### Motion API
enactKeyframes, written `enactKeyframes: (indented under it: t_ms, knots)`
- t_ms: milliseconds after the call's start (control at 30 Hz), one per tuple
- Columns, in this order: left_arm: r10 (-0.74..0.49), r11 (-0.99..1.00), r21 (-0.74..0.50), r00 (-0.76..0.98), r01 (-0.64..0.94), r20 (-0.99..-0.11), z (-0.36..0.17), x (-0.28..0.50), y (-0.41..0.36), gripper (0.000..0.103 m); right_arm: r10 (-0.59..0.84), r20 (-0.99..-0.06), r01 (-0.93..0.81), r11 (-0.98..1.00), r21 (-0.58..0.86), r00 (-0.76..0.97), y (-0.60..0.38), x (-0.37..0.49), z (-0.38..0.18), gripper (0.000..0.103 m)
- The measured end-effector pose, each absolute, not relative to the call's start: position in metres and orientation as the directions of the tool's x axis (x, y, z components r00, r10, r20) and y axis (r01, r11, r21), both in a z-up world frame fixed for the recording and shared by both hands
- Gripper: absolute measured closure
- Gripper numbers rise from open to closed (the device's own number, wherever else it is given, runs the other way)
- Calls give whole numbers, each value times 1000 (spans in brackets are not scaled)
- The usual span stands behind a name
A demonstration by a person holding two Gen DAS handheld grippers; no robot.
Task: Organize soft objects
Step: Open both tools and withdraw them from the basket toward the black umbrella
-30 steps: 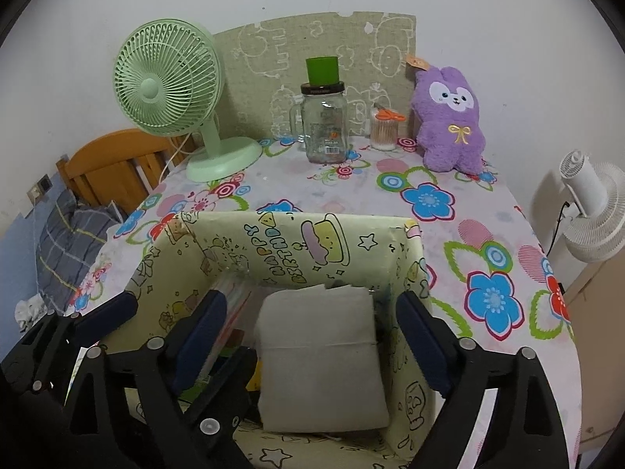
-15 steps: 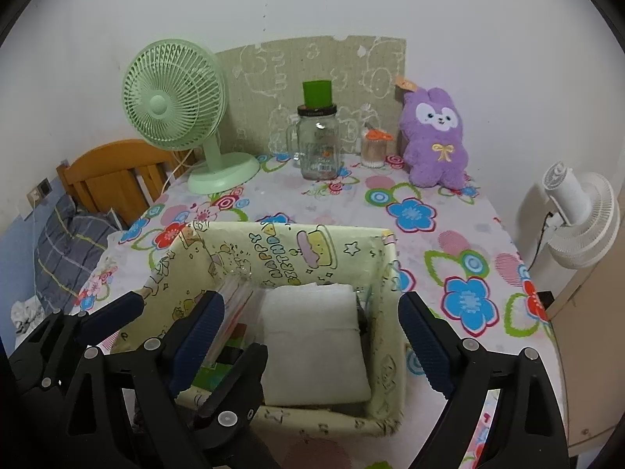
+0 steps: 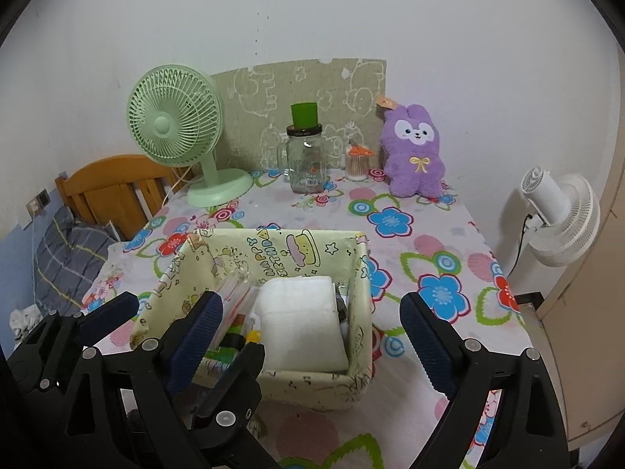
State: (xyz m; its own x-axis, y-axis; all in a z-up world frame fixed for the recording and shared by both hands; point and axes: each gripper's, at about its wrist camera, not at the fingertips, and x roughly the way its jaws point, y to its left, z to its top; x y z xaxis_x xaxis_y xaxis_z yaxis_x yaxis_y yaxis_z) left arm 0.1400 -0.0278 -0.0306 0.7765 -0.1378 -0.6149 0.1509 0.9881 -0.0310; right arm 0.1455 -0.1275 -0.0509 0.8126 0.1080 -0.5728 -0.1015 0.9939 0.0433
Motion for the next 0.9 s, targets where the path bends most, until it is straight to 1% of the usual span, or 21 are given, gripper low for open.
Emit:
enactKeyframes:
  t_ms: [400, 900]
  knots:
    - [-139, 987, -17, 807, 158, -574, -16, 111, -32, 5, 102, -534, -96, 995, 40, 839, -131, 112, -36, 8]
    - [-138, 986, -2, 824, 164, -550, -10, 80, -31, 4, 92, -507, -94, 995, 21, 857, -131, 77, -28, 7]
